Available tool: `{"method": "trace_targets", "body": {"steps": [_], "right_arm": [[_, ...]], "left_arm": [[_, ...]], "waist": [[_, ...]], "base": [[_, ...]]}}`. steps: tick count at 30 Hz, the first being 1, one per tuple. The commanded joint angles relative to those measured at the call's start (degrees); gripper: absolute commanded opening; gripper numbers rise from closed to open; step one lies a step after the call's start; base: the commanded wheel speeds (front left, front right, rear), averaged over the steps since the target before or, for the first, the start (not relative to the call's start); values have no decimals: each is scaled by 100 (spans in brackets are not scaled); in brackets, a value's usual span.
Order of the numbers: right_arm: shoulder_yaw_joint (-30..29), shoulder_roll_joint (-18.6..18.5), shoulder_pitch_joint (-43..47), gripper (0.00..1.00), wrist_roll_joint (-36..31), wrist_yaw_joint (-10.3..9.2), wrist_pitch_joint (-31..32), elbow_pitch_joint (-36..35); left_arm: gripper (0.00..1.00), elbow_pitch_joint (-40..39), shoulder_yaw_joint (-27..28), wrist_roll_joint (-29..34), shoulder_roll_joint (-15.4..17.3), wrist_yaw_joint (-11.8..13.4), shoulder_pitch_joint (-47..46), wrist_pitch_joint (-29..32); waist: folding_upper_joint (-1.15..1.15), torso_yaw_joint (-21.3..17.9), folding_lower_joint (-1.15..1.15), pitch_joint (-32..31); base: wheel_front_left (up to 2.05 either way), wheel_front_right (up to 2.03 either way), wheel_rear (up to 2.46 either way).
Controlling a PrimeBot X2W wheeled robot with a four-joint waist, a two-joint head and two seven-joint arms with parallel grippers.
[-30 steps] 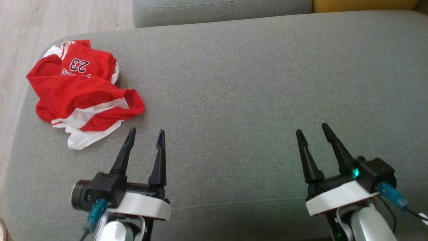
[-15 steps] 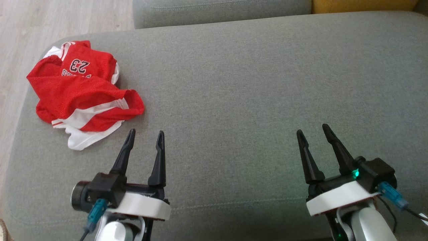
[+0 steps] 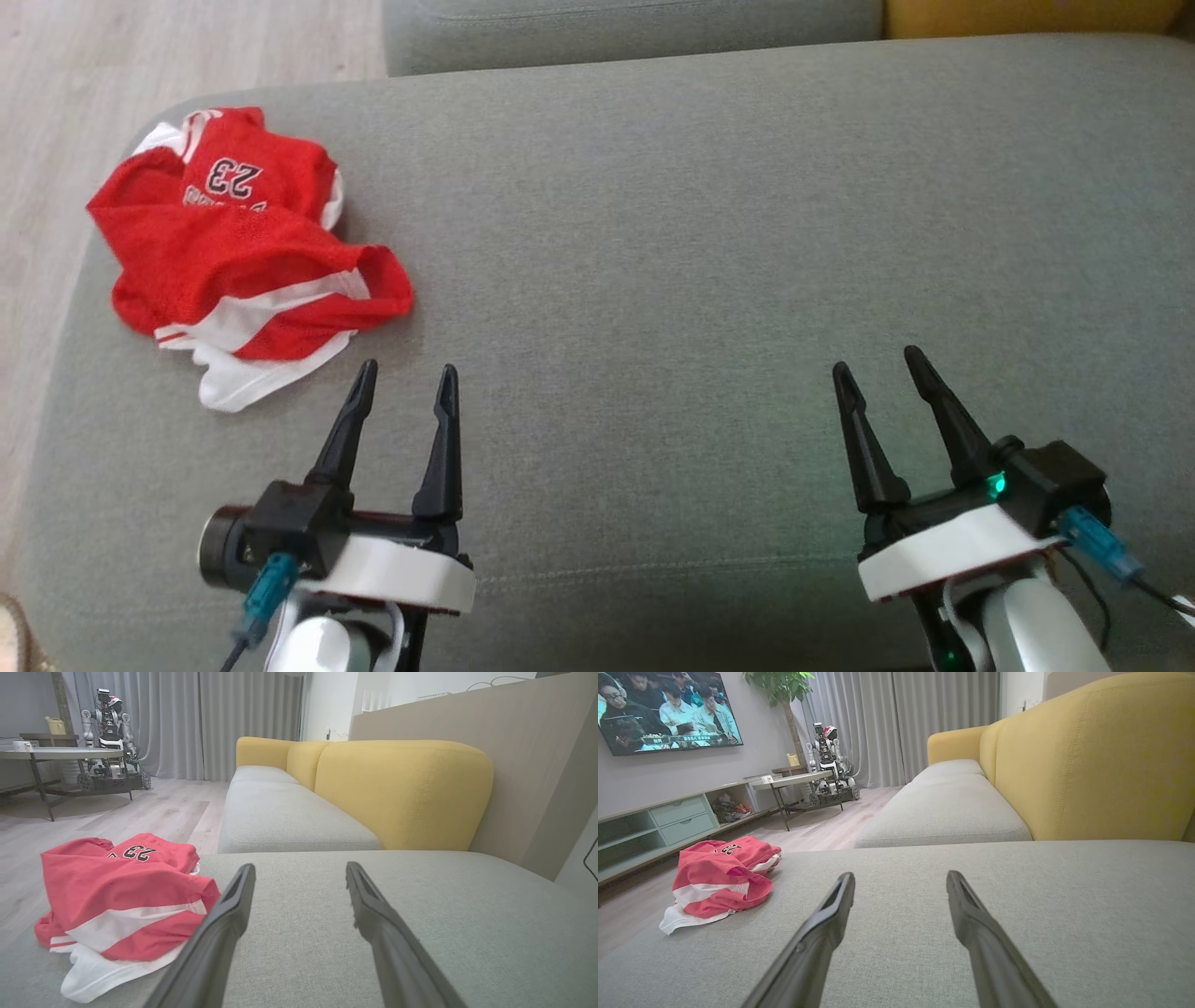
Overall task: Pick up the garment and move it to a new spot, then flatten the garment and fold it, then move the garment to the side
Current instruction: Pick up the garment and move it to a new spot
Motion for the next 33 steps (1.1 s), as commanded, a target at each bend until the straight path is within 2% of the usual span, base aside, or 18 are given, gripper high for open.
{"method": "trace_targets", "body": {"steps": [1,6,24,33], "right_arm": [[133,-67,-270,100,-41,0,-54,-171],[157,-67,-221,100,-76,0,-54,-165],[243,-67,-54,100,-203,0,-54,-156],[269,-67,82,100,-157,0,-54,-152]], "left_arm": [[100,-152,202,13,41,40,-308,-52],[100,-157,194,-37,41,98,-277,-52],[100,-264,252,37,41,292,-109,-52],[100,-305,388,55,41,358,87,-52]], "waist": [[0,78,0,-12],[0,302,0,-58],[0,1655,0,-165],[0,2198,0,-342]], "base": [[0,0,0],[0,0,0],[0,0,0],[0,0,0]]}}
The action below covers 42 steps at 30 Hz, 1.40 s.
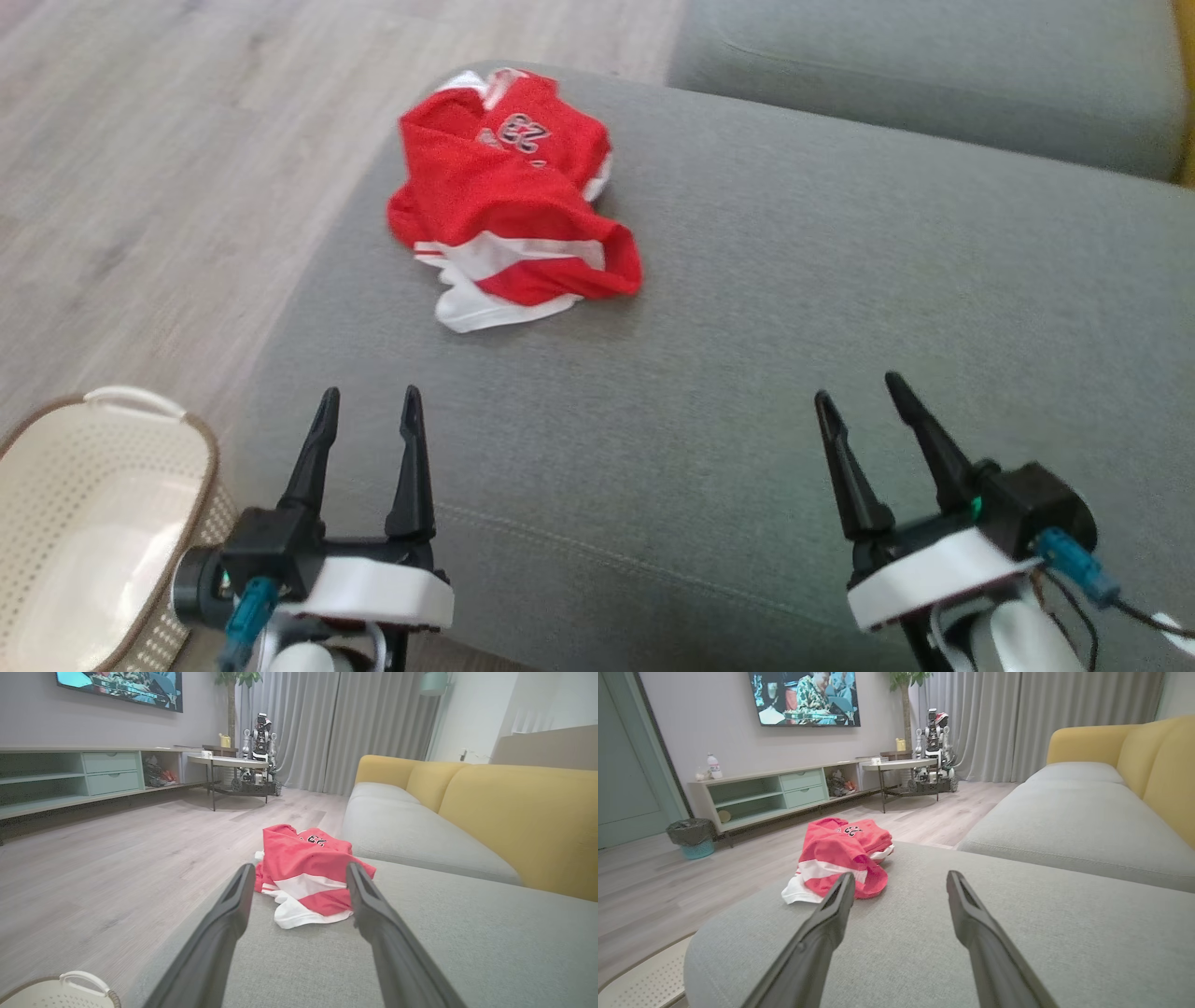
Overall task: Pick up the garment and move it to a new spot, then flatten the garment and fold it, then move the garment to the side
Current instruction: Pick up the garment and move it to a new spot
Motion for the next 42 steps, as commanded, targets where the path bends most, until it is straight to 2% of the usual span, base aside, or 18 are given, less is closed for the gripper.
{"method": "trace_targets", "body": {"steps": [1,7,12,16,21,25,28,35,36,42], "right_arm": [[147,-65,-36,100,13,0,-54,-174],[196,-65,-30,100,-1,0,-54,-188],[212,-65,-82,100,-95,0,-54,-199],[195,-65,-182,100,-207,0,-54,-222],[168,-65,-397,100,-465,0,-54,-276],[112,-65,-567,100,-719,0,-54,-334],[109,-87,-740,100,-871,0,-54,-391],[164,-248,-1172,100,-968,0,-54,-591],[195,-278,-1262,100,-975,0,-54,-627],[232,-317,-1370,100,-925,0,-54,-700]], "left_arm": [[100,-240,223,55,29,3,-160,-52],[100,-286,343,-38,29,22,-108,-52],[100,-427,462,-134,29,33,-370,-52],[100,-454,535,-128,29,-76,-776,-52],[100,-111,804,-17,58,-459,-1901,-52],[100,635,973,-107,133,-827,-3142,-52],[100,1535,1063,-275,247,-1026,-4101,31],[100,3793,991,-670,635,-1309,-5920,1513],[100,4297,956,-809,731,-1352,-6244,1905],[100,5420,724,-990,980,-1399,-6791,2697]], "waist": [[0,181,0,-80],[0,315,0,-40],[0,268,0,183],[0,187,0,443],[0,17,0,981],[0,-89,0,1446],[0,-203,0,1797],[0,-485,0,2525],[0,-570,0,2661],[0,-751,0,2934]], "base": [[0,0,0],[0,0,0],[0,0,0],[0,0,0],[0,0,0],[0,0,0],[0,0,0],[0,0,0],[0,0,0],[0,0,0]]}}
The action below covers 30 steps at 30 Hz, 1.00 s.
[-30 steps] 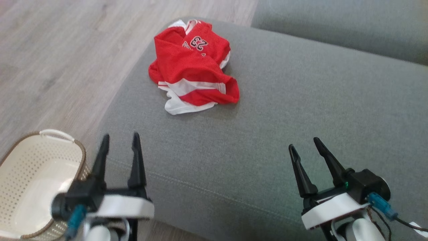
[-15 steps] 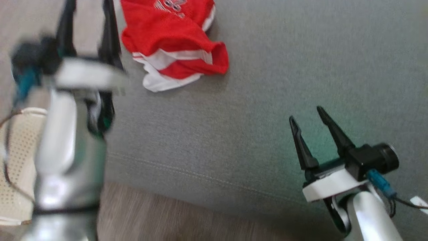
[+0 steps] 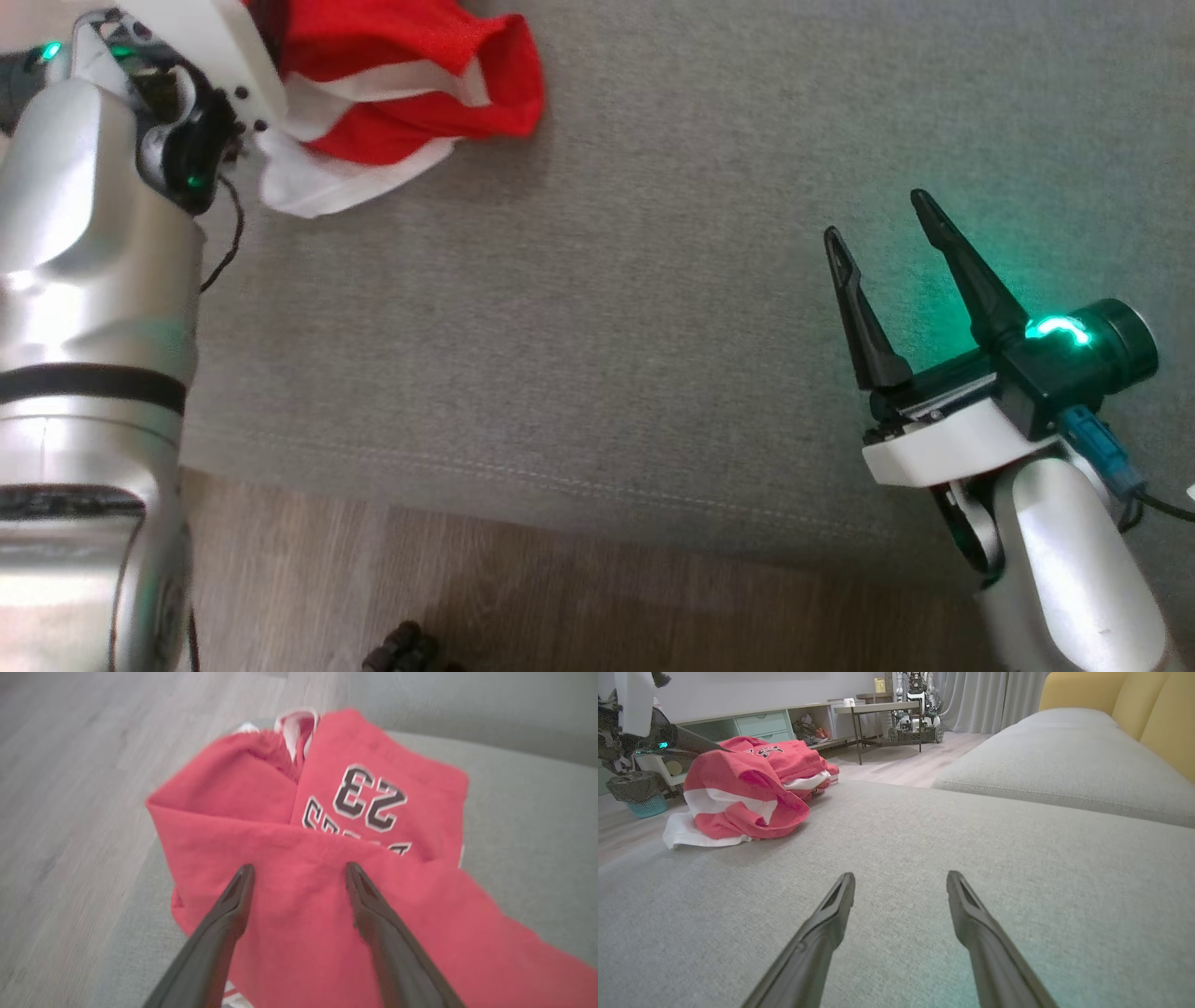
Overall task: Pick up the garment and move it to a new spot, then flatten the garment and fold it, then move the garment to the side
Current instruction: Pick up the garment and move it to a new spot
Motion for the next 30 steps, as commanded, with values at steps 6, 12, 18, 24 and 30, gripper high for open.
{"method": "trace_targets", "body": {"steps": [6,12,18,24,30], "right_arm": [[163,3,-141,100,71,0,-52,-255],[167,19,-203,100,59,0,-52,-287],[177,46,-230,100,62,0,-52,-258],[149,94,-135,100,101,0,-52,-180],[256,190,-109,100,198,0,-52,-138]], "left_arm": [[100,557,-308,-176,379,-32,-326,299],[0,659,-645,-432,433,-34,-335,-143],[0,385,-889,-643,637,-34,-394,-1229],[0,-21,-1262,-868,898,-35,-548,-2271],[0,-654,-1727,-1020,1049,-35,-714,-2553]], "waist": [[0,-260,-1,253],[0,-292,-1,324],[0,-278,-1,261],[0,-253,-1,-95],[0,-414,-1,-555]], "base": [[0,0,0],[0,0,0],[0,0,0],[0,0,0],[0,0,0]]}}
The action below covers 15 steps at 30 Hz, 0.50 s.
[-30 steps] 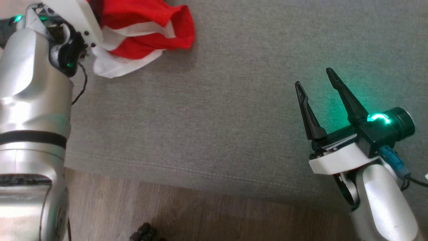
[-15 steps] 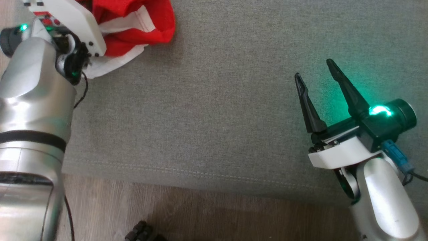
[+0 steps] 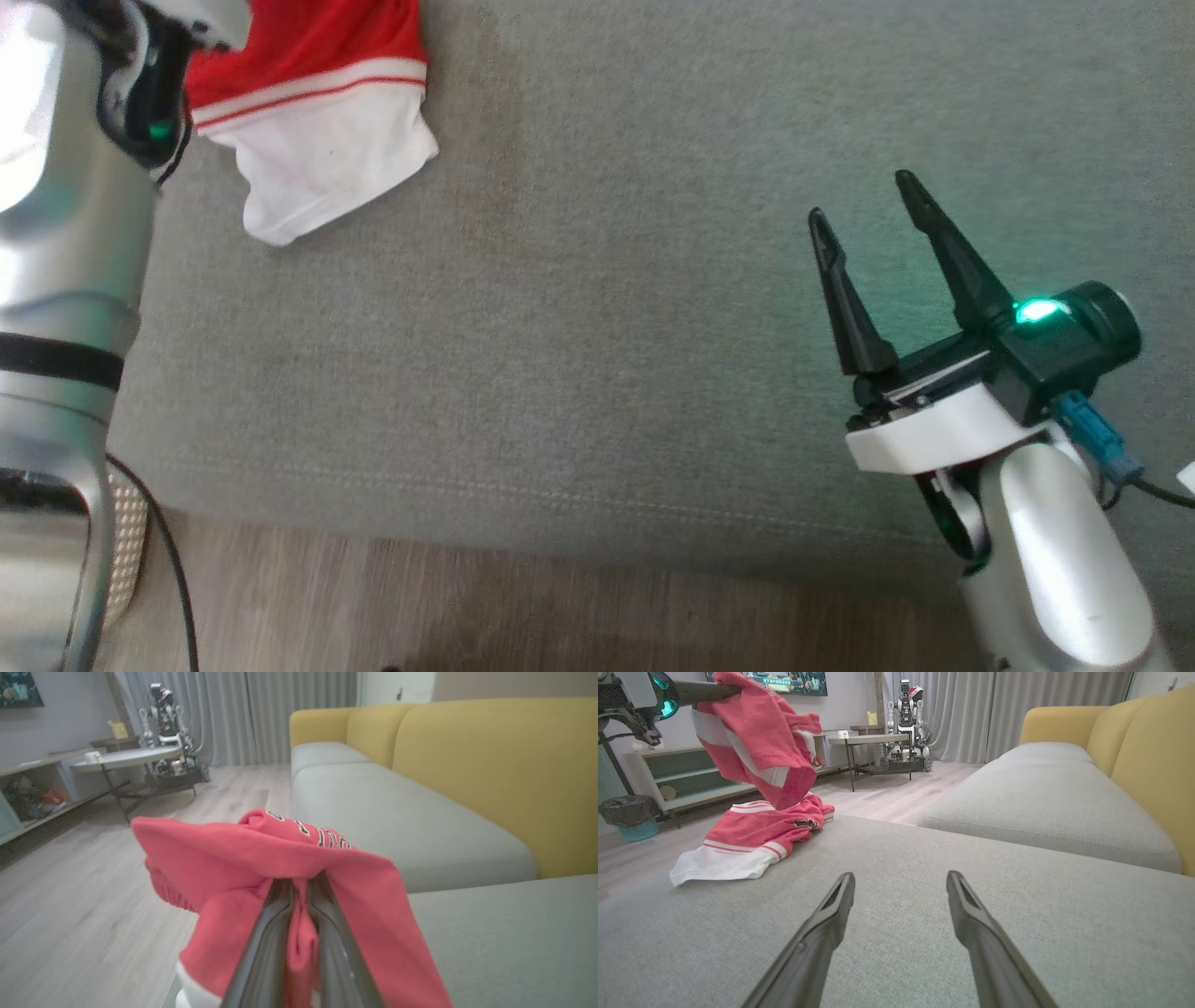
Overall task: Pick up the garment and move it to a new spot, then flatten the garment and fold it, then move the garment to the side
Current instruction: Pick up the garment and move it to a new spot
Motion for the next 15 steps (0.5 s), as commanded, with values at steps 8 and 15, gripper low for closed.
{"method": "trace_targets", "body": {"steps": [8,15], "right_arm": [[250,167,109,100,312,0,-52,-258],[344,169,124,100,620,0,-52,-441]], "left_arm": [[0,-1089,-410,-221,493,6,-414,198],[0,-1945,-751,-325,434,12,-261,494]], "waist": [[0,-850,0,-611],[0,-1917,0,-740]], "base": [[0,0,0],[0,0,0]]}}
